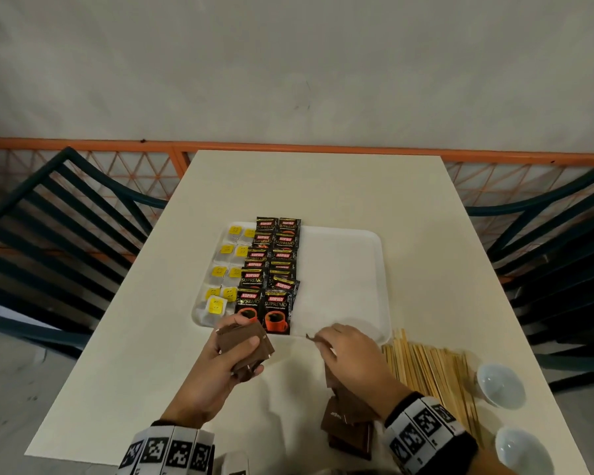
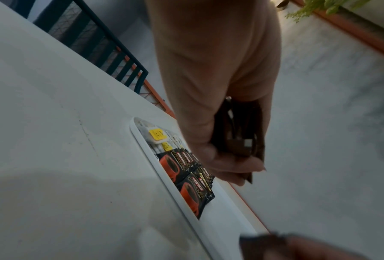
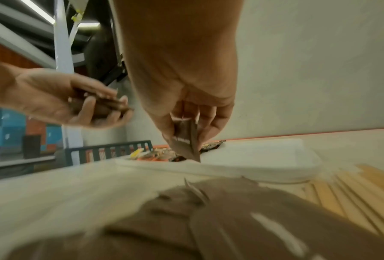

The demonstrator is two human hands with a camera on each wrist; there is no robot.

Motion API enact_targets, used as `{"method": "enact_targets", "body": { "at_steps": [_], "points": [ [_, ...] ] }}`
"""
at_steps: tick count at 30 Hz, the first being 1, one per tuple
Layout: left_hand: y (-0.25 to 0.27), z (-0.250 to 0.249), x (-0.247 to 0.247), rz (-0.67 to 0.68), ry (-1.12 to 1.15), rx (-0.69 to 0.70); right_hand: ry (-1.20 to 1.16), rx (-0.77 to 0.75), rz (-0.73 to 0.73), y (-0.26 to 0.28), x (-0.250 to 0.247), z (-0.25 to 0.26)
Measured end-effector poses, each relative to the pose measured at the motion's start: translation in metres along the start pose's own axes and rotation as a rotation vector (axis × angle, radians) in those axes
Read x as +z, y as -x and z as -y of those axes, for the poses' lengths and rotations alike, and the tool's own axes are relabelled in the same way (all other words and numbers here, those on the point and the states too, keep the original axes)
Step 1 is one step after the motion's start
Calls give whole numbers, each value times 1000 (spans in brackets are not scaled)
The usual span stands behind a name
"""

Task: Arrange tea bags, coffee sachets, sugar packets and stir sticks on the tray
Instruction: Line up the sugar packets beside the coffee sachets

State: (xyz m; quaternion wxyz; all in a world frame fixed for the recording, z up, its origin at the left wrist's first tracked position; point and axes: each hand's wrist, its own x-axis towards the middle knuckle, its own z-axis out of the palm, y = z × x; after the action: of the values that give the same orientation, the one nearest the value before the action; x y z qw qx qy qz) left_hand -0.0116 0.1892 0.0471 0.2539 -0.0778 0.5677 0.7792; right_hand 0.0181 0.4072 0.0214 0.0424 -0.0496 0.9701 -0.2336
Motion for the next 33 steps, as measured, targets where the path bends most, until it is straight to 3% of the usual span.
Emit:
{"method": "enact_targets", "body": {
  "at_steps": [3, 6, 9, 12, 15, 18, 21, 23, 26, 33],
  "points": [
    [-2, -2, 3, 11, -15, -4, -363, 36, -162, -1, -17, 20],
    [-6, -7, 7, 38, -6, 7, -552, -1, -176, -10, -28, 43],
    [-13, -15, 4, 115, 15, 15, -549, -53, -58, -20, -25, 59],
    [-20, -22, -3, 144, 9, 11, -660, 17, 124, -29, -20, 68],
    [-29, -26, -12, 125, 21, -11, -722, 57, 206, -40, -16, 70],
    [-38, -32, -19, 136, -3, -31, -697, 59, 144, -52, -15, 75],
    [-46, -40, -26, 159, -20, -22, -948, 301, 34, -65, -14, 79],
    [-52, -45, -33, 185, -42, -22, -1048, 411, 80, -72, -15, 78],
    [-61, -50, -45, 219, -71, -46, -971, 411, 188, -78, -14, 78],
    [-87, -50, -50, 194, -8, -125, -1009, 530, 73, -97, -16, 48]
  ]
}}
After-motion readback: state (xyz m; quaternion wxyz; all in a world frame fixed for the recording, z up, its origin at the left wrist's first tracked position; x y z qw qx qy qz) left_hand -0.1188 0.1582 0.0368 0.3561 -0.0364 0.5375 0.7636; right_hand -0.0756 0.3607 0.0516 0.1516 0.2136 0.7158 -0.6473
